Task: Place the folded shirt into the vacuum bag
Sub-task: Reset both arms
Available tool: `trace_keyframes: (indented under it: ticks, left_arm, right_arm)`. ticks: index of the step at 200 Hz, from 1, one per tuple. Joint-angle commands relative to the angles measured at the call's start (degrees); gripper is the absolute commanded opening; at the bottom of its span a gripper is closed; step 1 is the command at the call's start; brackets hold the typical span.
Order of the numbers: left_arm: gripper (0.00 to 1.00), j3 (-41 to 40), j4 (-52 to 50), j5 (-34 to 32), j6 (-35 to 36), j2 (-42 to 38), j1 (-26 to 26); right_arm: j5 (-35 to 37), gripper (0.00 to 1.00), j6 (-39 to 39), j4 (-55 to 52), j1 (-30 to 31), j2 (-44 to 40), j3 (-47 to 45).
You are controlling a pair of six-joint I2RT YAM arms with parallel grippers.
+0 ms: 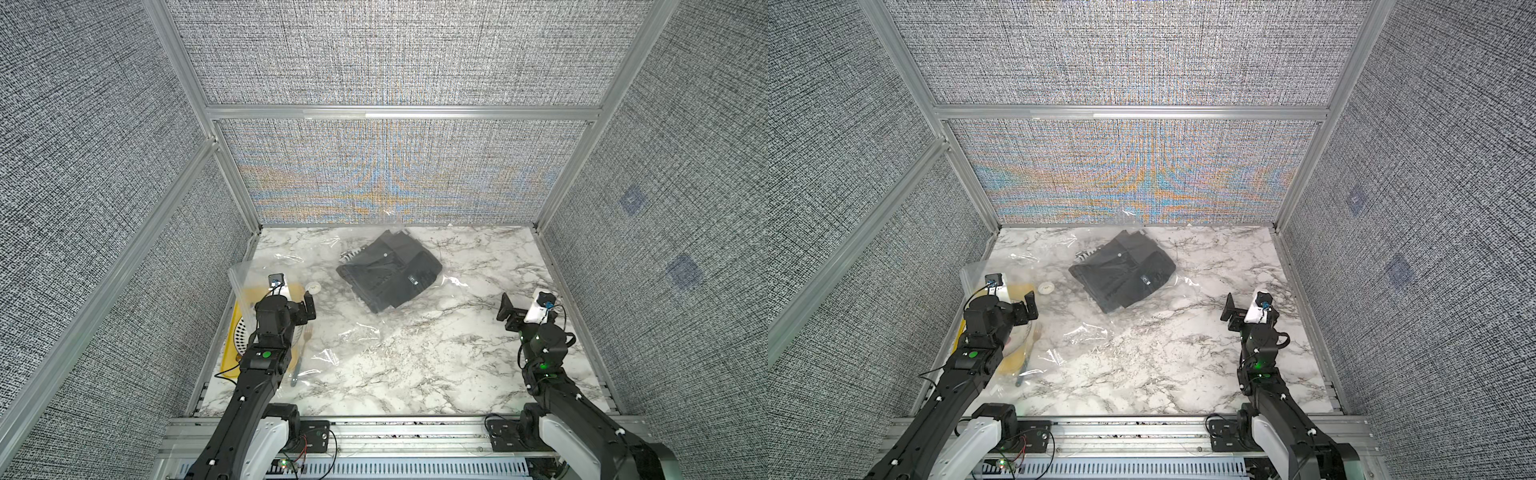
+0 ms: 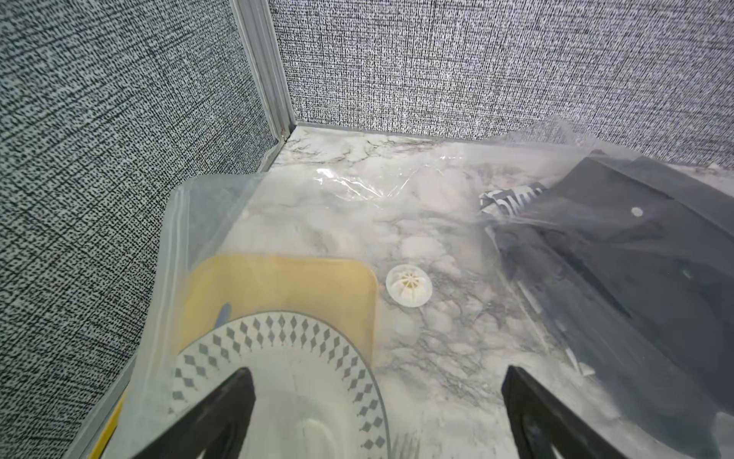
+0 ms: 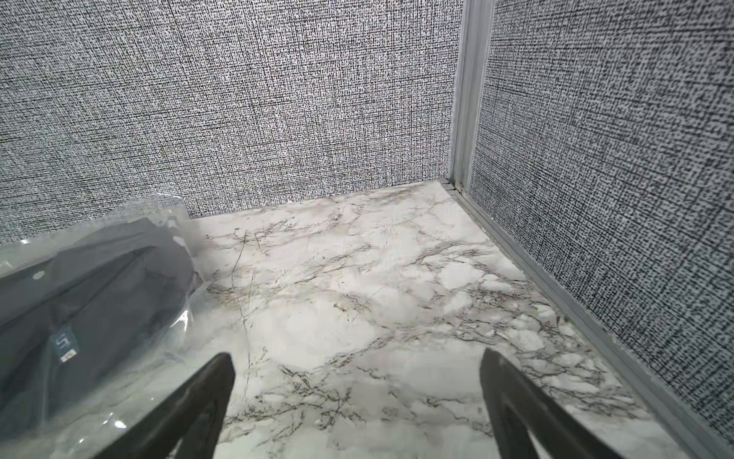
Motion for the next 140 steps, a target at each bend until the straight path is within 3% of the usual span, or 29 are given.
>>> trace_keyframes:
  ticks: [1,65,89,108,125,140]
  left_arm:
    - [1.0,-0.19,4.38,-3.62,1.9,2.41,0.05]
    - [1.0,-5.12,18.95,-10.99,1.32,11.1,0.04]
    - [1.0,-6.09,25.95,-7.21,3.64,16.87,0.24]
    - [1.0,-4.14,28.4,-8.25,1.33,23.45,0.24]
    - [1.0,-2.53,31.48,-7.76,2.23,27.16,0.24]
    - [1.0,-0.39,31.38,-8.6,3.76,29.93,0.24]
  right_arm:
    - [2.52,0.99,1.02,9.79,-0.03,2.56,-0.98]
    - [4.7,0.99,0.21,22.45,0.22,17.75,-1.54]
    - [5.08,0.99,-2.1,22.37,0.99,18.96,-0.32]
    - [6.17,0.99,-4.03,23.41,1.6,21.14,0.89]
    - [7.2,0.99,-5.09,28.49,1.73,26.23,1.48]
    - [7.03,0.99,-5.12,26.48,1.73,29.22,4.11]
